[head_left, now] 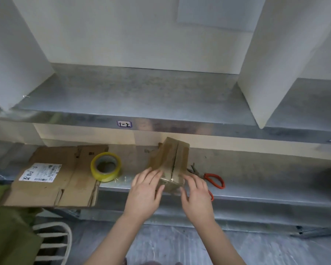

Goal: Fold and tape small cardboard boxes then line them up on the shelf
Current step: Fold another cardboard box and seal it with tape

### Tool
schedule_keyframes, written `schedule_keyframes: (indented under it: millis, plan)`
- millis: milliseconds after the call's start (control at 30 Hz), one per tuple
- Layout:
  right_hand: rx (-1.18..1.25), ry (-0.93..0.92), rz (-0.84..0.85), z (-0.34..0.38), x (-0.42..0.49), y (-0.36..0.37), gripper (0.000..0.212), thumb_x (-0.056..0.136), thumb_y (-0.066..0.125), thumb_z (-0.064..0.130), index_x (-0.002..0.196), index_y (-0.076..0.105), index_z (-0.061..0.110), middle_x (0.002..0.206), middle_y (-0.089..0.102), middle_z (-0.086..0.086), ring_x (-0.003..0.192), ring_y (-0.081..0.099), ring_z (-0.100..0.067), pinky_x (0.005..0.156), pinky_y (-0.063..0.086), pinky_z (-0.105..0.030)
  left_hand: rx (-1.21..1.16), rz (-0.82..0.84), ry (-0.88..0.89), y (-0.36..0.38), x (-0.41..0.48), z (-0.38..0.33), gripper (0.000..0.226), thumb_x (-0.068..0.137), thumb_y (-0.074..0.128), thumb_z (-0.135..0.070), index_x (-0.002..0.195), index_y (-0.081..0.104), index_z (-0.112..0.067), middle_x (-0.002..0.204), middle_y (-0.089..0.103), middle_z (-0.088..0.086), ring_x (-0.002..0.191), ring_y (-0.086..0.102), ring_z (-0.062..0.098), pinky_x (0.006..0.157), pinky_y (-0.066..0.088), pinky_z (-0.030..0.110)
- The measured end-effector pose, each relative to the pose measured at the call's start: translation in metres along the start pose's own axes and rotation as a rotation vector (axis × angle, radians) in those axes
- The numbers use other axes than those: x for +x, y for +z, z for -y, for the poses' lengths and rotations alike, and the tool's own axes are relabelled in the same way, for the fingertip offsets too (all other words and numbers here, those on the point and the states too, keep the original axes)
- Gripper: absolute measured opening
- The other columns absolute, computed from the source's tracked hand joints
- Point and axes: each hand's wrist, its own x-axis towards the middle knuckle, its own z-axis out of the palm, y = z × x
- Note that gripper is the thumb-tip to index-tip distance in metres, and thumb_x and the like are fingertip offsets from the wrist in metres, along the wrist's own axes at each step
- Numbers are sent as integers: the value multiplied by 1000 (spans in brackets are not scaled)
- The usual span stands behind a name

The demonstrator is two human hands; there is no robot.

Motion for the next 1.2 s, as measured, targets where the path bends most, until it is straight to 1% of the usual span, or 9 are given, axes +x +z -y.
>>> schedule_keyframes:
  millis: [100, 200, 333, 433, 500, 567, 667, 867, 1200]
  plan:
    - [180, 52, 122, -7, 3, 5, 43, 95, 57, 21, 137, 50, 20, 133, 57, -1, 122, 52, -20, 102, 41, -30, -98, 37, -105, 7, -2, -5, 47, 100, 46, -33, 145, 43, -21, 146, 46, -7, 138, 36, 12, 114, 21, 27]
    - [366, 147, 186, -8, 5, 8, 45, 93, 60, 18, 136, 48, 25, 121, 63, 2, 111, 62, -13, 95, 48, -26, -370, 24, -251, 8, -5, -11, 51, 97, 55, -20, 146, 41, -25, 147, 41, -13, 133, 41, 1, 107, 25, 8]
    - [484, 192, 186, -7, 9, 6, 48, 89, 64, 9, 129, 53, 33, 109, 61, 11, 105, 62, -4, 93, 49, -19, -542, 24, -362, 11, -9, -10, 62, 91, 64, -10, 146, 40, -27, 144, 40, -16, 99, 43, -32, 82, 27, -9]
    - [520, 192, 165, -4, 12, 6, 47, 87, 62, 4, 123, 57, 35, 106, 64, 12, 105, 61, 1, 94, 50, -19, -630, 37, -493, 12, -10, -6, 67, 91, 65, -14, 148, 36, -35, 116, 56, -11, 84, 55, -7, 73, 40, -1]
    - [537, 188, 156, -2, 12, 8, 47, 87, 62, 3, 123, 59, 31, 106, 65, 11, 107, 62, -1, 96, 50, -20, -681, 25, -530, 12, -9, -2, 64, 90, 67, -15, 145, 41, -36, 103, 56, -17, 79, 57, -5, 72, 43, 2]
    - [561, 202, 151, -1, 12, 10, 47, 86, 62, 1, 125, 60, 26, 109, 66, 7, 110, 62, -3, 98, 50, -23, -685, 3, -536, 13, -9, 0, 57, 89, 69, -18, 139, 48, -34, 113, 58, -21, 79, 56, -14, 75, 40, 1]
    - [595, 234, 124, -5, 11, 12, 47, 85, 65, 0, 123, 61, 27, 113, 68, 5, 111, 62, -2, 97, 51, -22, -666, -10, -502, 13, -5, 7, 45, 86, 72, -25, 129, 59, -30, 122, 59, -22, 101, 52, -11, 91, 38, 10]
    - [572, 264, 82, -8, 16, 11, 39, 85, 70, 9, 111, 63, 36, 102, 70, 13, 97, 62, 12, 82, 45, -2, -883, 32, -488, 10, 10, 25, 25, 89, 68, -12, 108, 70, -28, 109, 69, -11, 101, 64, 1, 69, 51, 10]
    - [538, 239, 27, -5, 23, 17, 45, 82, 73, 3, 108, 59, 36, 115, 61, 12, 97, 61, 2, 72, 46, -2, -798, 45, -441, 12, 22, 36, 34, 90, 62, -2, 100, 69, -34, 99, 69, -21, 94, 62, -9, 76, 46, 4]
